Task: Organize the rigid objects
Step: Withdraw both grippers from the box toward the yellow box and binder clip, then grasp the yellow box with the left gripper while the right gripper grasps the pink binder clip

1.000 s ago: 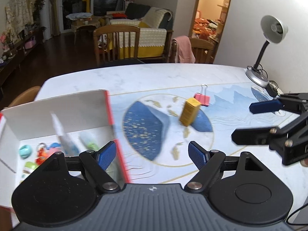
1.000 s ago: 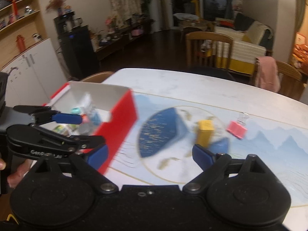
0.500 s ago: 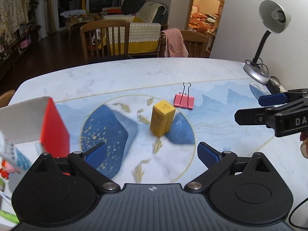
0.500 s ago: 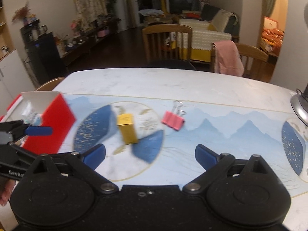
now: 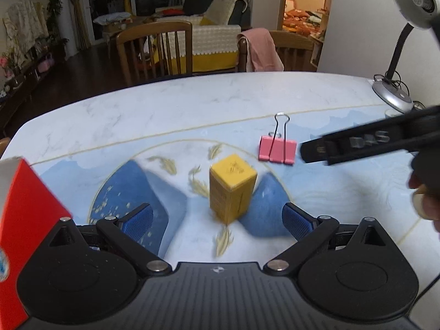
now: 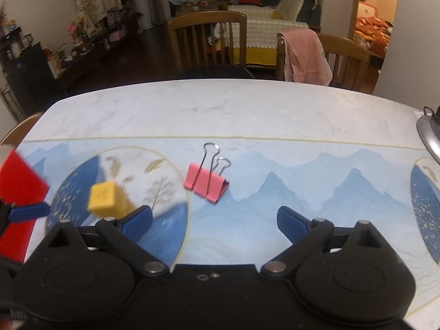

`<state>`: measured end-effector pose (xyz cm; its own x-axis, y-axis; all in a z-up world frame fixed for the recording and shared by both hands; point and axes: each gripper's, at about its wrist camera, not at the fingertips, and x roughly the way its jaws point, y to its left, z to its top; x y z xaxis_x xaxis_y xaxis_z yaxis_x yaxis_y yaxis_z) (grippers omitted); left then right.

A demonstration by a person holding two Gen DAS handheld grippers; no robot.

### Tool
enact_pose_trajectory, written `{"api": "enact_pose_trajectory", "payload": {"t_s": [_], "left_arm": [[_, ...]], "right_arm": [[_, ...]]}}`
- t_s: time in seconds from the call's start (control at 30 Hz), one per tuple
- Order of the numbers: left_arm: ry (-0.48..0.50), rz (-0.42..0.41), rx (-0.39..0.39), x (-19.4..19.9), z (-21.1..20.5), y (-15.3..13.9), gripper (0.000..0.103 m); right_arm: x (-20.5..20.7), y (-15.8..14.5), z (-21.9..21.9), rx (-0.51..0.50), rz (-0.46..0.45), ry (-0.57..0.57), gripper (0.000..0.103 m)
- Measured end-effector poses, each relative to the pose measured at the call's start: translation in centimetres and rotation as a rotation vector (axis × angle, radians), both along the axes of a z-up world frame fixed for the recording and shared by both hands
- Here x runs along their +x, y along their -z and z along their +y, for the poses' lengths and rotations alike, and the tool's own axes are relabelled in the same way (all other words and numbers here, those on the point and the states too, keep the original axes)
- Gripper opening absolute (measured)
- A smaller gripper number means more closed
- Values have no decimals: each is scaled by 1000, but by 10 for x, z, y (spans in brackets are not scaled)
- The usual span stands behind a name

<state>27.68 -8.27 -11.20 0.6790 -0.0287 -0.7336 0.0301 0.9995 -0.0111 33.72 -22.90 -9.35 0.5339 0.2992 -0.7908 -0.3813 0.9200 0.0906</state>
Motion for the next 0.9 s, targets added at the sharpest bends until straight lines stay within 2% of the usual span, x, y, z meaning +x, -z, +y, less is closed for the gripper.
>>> {"api": "enact_pose_trajectory", "payload": {"t_s": [0.4, 0.7, 0.9], "left_arm": [[-47, -20, 29, 31, -6, 27, 101], [-39, -21, 49, 37, -12, 39, 100], [-42, -9, 60, 40, -14, 43, 98]], "right_arm": [[54, 34, 34, 9, 71, 90, 89], [69, 51, 47, -23, 97, 141, 76], [68, 56, 52, -56, 92, 141, 63]]}}
